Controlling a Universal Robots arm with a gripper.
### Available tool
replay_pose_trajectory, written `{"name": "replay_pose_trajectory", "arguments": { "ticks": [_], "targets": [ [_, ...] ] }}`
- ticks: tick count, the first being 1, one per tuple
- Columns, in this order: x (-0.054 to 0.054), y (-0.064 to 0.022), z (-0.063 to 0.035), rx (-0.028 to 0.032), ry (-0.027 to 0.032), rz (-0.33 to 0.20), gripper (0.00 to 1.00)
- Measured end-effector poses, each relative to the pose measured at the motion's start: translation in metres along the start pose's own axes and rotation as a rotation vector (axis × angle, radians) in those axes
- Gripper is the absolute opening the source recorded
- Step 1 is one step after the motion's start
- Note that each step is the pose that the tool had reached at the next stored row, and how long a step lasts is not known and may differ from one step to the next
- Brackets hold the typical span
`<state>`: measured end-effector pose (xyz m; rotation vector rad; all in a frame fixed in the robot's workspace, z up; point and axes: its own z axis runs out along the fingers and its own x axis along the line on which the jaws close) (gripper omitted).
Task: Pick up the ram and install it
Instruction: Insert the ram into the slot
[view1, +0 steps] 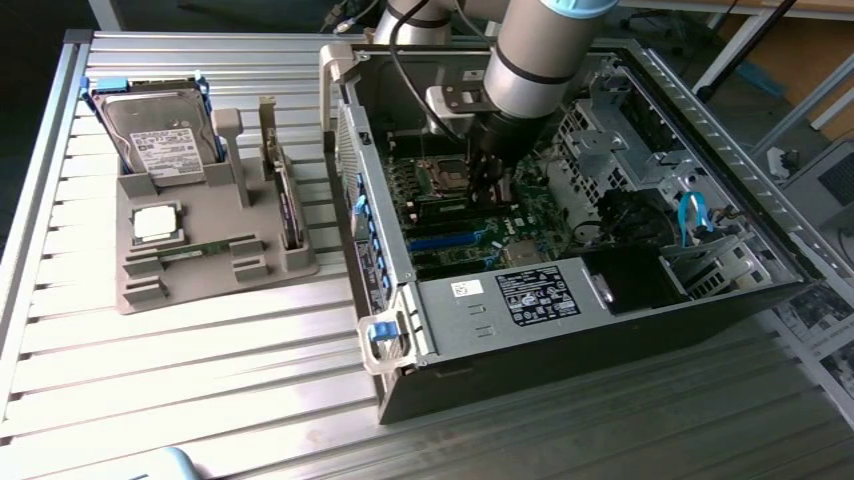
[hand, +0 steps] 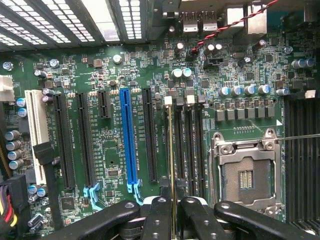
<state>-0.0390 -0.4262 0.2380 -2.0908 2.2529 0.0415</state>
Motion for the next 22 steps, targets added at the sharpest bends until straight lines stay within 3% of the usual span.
{"name": "replay_pose_trajectory", "arguments": {
  "ticks": [11,12,13,17,19,22],
  "targets": [
    [-0.0005,0.0001,0.0016,0.0003,0.0001,0.000,0.14],
    [-0.0007,0.0001,0.0015,0.0004,0.0025,0.000,0.14],
    [-0.0010,0.0002,0.0015,0.0009,0.0089,0.000,0.14],
    [-0.0012,0.0001,0.0015,0.0030,0.0390,-0.001,0.14],
    [-0.0013,0.0001,0.0016,0.0035,0.0445,-0.002,0.14],
    [-0.0021,0.0002,0.0015,0.0036,0.0455,-0.001,0.14]
  ]
}}
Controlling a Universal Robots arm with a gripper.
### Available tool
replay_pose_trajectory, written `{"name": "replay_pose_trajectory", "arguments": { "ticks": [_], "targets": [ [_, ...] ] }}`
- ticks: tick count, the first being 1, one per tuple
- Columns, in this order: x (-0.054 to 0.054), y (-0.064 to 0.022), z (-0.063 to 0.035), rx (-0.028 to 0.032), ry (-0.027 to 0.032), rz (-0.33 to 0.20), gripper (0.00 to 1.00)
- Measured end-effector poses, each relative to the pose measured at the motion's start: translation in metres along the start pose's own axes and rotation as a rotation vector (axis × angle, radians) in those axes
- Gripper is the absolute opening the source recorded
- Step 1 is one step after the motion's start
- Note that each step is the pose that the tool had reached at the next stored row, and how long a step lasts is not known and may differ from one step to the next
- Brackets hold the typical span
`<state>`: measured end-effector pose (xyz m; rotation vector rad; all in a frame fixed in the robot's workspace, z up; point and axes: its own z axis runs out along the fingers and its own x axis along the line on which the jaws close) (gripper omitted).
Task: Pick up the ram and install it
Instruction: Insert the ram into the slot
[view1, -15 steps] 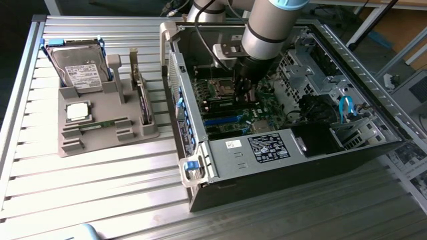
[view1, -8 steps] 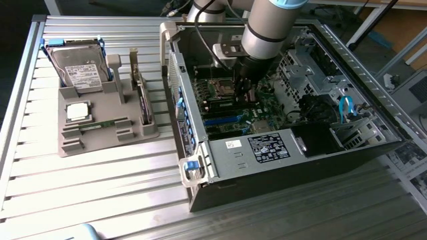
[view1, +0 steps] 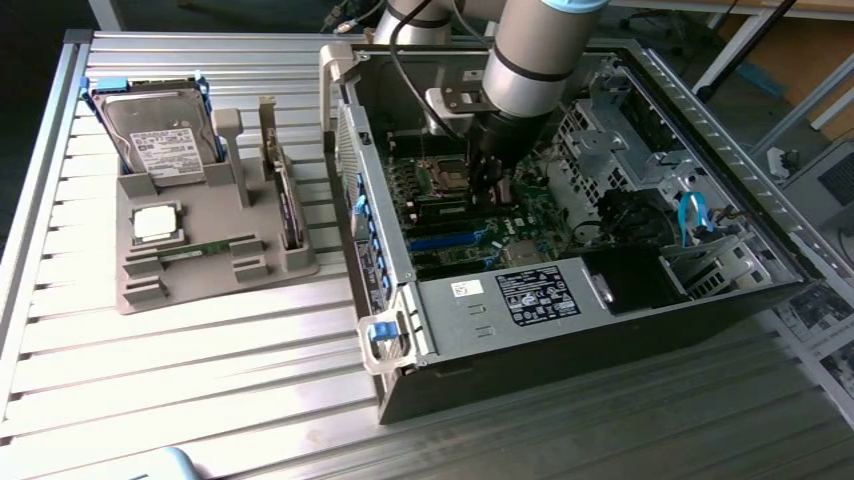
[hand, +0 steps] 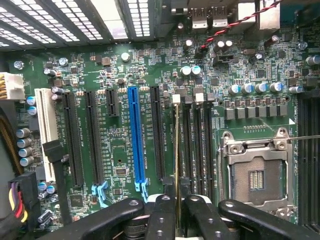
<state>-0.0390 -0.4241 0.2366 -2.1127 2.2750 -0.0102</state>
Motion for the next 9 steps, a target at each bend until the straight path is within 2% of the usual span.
{"name": "replay_pose_trajectory", "arguments": {
  "ticks": [9],
  "targets": [
    [-0.011,0.0009,0.0003,0.0003,0.0047,0.000,0.14]
  ]
}}
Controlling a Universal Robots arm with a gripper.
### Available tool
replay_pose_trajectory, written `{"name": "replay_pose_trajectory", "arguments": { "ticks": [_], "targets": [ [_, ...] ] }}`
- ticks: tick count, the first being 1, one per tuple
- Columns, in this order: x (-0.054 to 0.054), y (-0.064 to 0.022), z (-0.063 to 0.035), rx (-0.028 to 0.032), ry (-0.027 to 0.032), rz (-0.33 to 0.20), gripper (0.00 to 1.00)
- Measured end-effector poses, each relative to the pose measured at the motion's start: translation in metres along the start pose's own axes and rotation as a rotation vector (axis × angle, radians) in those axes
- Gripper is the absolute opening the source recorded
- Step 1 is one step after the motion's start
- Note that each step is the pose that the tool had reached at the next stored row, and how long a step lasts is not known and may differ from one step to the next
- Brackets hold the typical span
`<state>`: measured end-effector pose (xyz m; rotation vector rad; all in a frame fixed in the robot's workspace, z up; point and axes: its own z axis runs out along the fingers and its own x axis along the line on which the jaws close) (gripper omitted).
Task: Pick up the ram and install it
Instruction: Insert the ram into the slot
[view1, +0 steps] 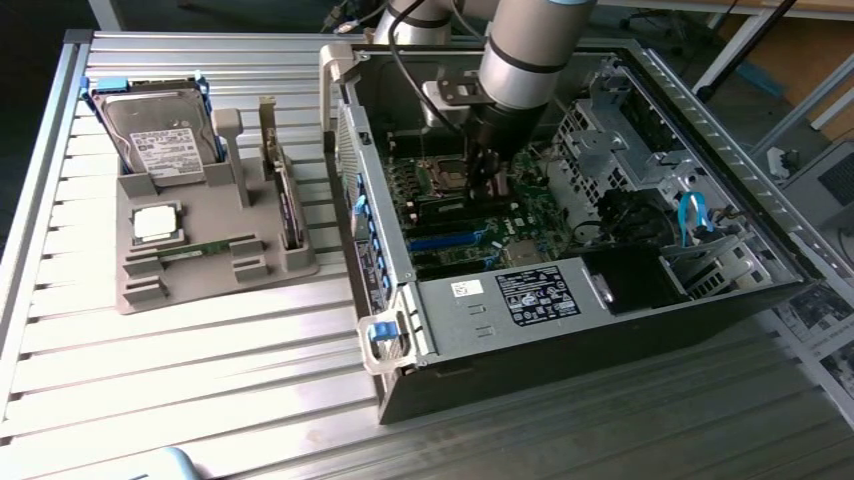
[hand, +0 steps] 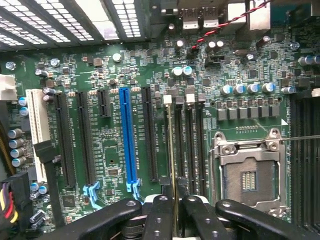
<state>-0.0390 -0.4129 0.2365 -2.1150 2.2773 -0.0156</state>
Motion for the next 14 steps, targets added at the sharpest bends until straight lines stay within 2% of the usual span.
{"name": "replay_pose_trajectory", "arguments": {
  "ticks": [11,14],
  "targets": [
    [-0.0031,0.0003,0.0001,0.0002,0.0010,0.000,0.14],
    [-0.0028,0.0030,0.0001,0.0003,0.0010,0.000,0.14]
  ]
}}
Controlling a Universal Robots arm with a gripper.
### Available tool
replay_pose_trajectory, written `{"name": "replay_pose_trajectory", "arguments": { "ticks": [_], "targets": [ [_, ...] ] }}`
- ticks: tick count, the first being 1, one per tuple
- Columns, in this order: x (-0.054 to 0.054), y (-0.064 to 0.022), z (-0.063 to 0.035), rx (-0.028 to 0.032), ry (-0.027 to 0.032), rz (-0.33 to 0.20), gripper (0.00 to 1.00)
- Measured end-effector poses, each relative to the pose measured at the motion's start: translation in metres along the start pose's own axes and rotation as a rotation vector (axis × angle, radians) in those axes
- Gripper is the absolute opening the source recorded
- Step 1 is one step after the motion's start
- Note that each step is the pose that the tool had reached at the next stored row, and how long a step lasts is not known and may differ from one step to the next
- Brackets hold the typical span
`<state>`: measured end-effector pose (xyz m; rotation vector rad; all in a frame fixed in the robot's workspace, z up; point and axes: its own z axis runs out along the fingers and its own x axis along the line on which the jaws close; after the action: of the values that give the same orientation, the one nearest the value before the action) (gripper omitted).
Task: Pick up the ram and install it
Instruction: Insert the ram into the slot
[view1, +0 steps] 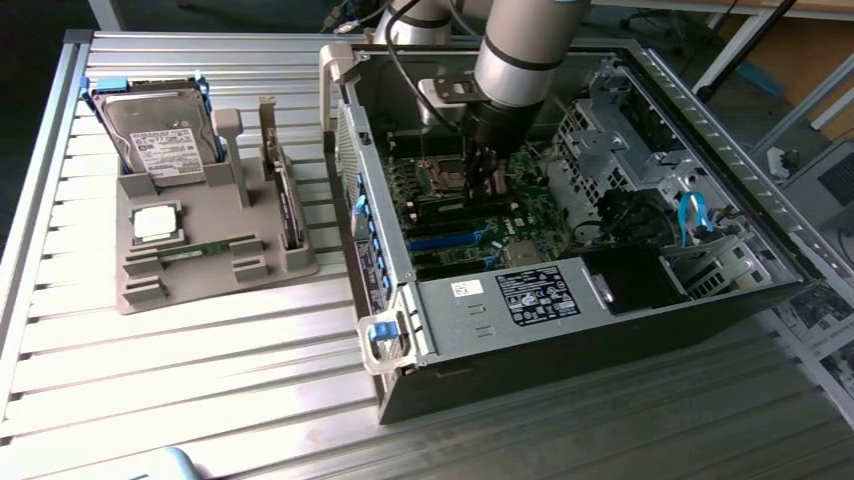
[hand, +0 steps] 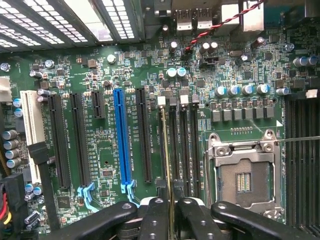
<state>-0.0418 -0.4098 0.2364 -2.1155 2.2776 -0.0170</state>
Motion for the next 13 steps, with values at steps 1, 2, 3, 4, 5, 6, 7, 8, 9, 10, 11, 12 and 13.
{"name": "replay_pose_trajectory", "arguments": {
  "ticks": [1,2,3,4,5,6,7,8,9,10,11,12,13],
  "targets": [
    [0.0001,0.0014,0.0000,0.0004,-0.0001,0.000,0.14],
    [0.0001,0.0015,0.0000,0.0004,-0.0001,0.000,0.14],
    [0.0001,0.0015,0.0000,0.0003,-0.0001,0.000,0.14],
    [0.0001,0.0016,0.0001,0.0003,0.0000,0.000,0.14],
    [0.0002,0.0017,0.0001,0.0002,0.0000,0.000,0.14],
    [0.0002,0.0017,0.0003,0.0003,0.0000,0.000,0.14],
    [0.0002,0.0017,0.0006,0.0003,-0.0001,0.000,0.14],
    [0.0001,0.0017,0.0010,0.0004,-0.0002,0.000,0.14],
    [0.0002,0.0017,0.0014,0.0004,-0.0001,0.000,0.14],
    [0.0002,0.0017,0.0017,0.0005,-0.0001,0.000,0.14],
    [0.0002,0.0017,0.0020,0.0004,0.0001,0.000,0.14],
    [0.0002,0.0017,0.0023,0.0004,0.0001,0.000,0.14],
    [0.0002,0.0017,0.0028,0.0005,-0.0001,0.000,0.14]
  ]
}}
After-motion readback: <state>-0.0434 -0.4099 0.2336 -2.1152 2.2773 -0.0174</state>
